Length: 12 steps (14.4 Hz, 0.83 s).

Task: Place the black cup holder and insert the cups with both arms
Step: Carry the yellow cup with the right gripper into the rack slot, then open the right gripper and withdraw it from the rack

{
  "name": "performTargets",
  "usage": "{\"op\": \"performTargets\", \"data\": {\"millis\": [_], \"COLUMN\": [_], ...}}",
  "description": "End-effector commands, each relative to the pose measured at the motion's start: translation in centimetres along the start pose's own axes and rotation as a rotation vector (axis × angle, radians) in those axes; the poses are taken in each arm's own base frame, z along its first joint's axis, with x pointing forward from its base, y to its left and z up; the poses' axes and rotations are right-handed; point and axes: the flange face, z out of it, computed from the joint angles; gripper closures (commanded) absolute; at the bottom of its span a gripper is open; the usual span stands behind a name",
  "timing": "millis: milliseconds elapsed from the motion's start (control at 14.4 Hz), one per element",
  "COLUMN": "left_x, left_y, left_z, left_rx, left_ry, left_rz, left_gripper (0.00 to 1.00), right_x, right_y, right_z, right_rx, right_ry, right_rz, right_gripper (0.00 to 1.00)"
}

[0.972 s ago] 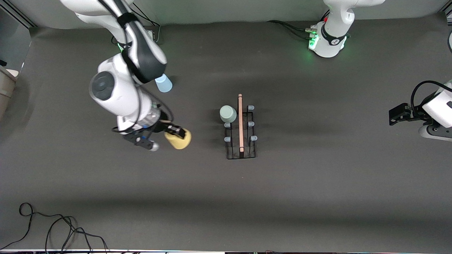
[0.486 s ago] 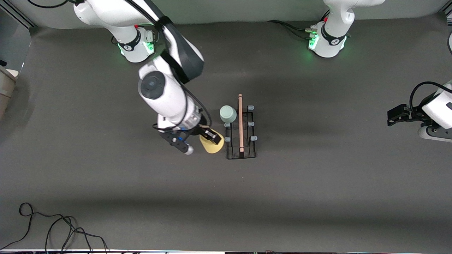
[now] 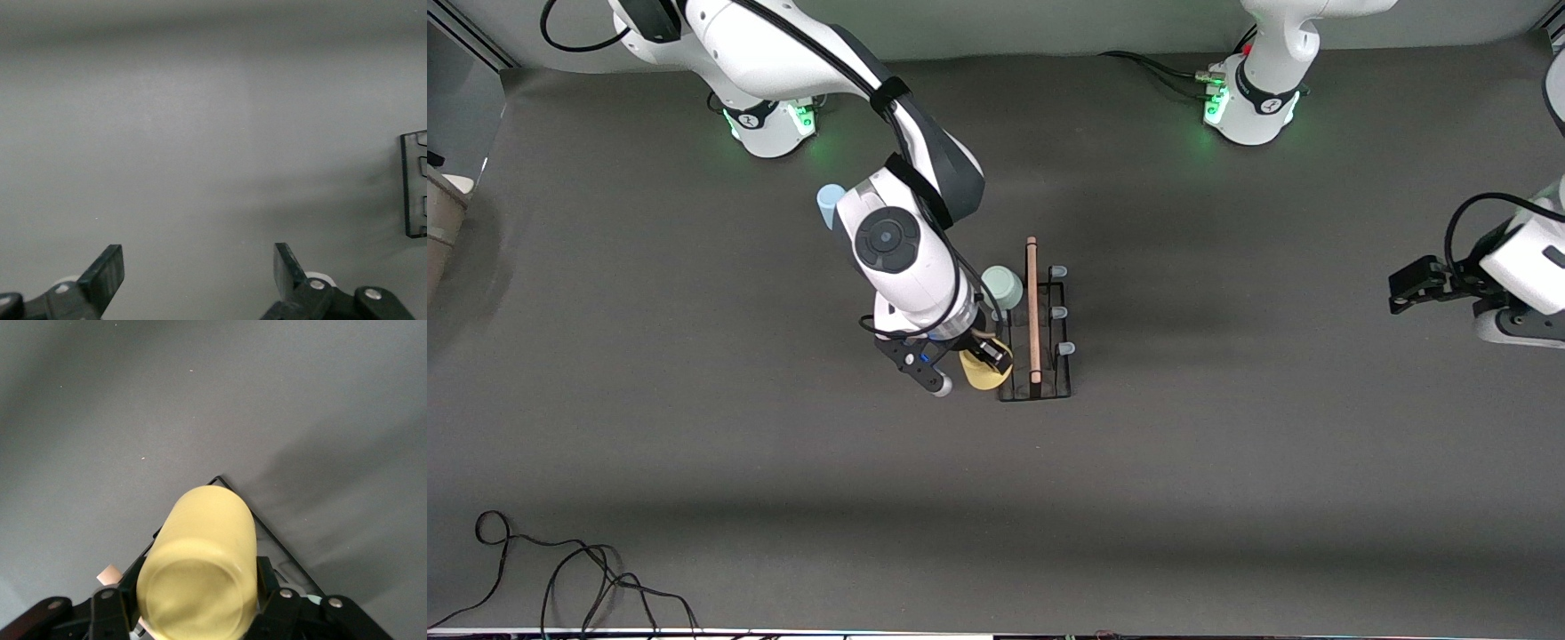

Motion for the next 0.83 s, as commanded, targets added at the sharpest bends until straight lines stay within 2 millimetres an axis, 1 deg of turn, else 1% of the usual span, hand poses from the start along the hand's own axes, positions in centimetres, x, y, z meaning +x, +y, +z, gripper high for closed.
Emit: {"op": "performTargets", "data": {"millis": [0,139,208,347,416,486,555,625,763], "left_x": [-0.9,-1.3,-1.4,-1.4,-1.3,-1.4,-1.3,-1.3,-1.1], "left_y": [-0.4,-1.3,-1.7,-1.3,-1.1,-0.9,-0.4,-0.1,0.1], "left_z": [-1.4,-1.1,-1.1,-1.4,-1.5,-1.9,-1.9,-2.0,-1.9], "left_rx": [0.002,0.018,0.021,0.008,0.001,-0.001,-0.003,-0.006,-0.007], "left_ry": [0.005,-0.026,-0.031,-0.022,-0.018,-0.005,-0.003,0.0,0.006], "left_rz": [0.012,0.064,0.065,0.057,0.06,0.062,0.07,0.074,0.077], "left_gripper": [0.0,0.0,0.0,0.0,0.0,0.0,0.0,0.0,0.0], "right_x": [-1.5,-2.1,-2.3,-2.2,-2.2,-2.0,-1.8,-1.5,-0.7], "right_y": [-0.7,-0.5,-0.5,-0.5,-0.4,-0.4,-0.4,-0.4,-0.2], "right_z": [2.7,4.4,4.8,5.5,5.9,5.8,5.8,5.6,4.4], "right_rx": [-0.013,-0.036,-0.033,-0.031,-0.038,-0.036,-0.035,-0.032,-0.04], "right_ry": [0.048,0.068,0.072,0.074,0.074,0.073,0.073,0.072,0.07], "right_rz": [0.011,0.001,-0.003,-0.003,-0.004,-0.002,0.002,0.0,0.0], "right_gripper": [1.0,1.0,1.0,1.0,0.86,0.41,0.21,0.12,0.06]}}
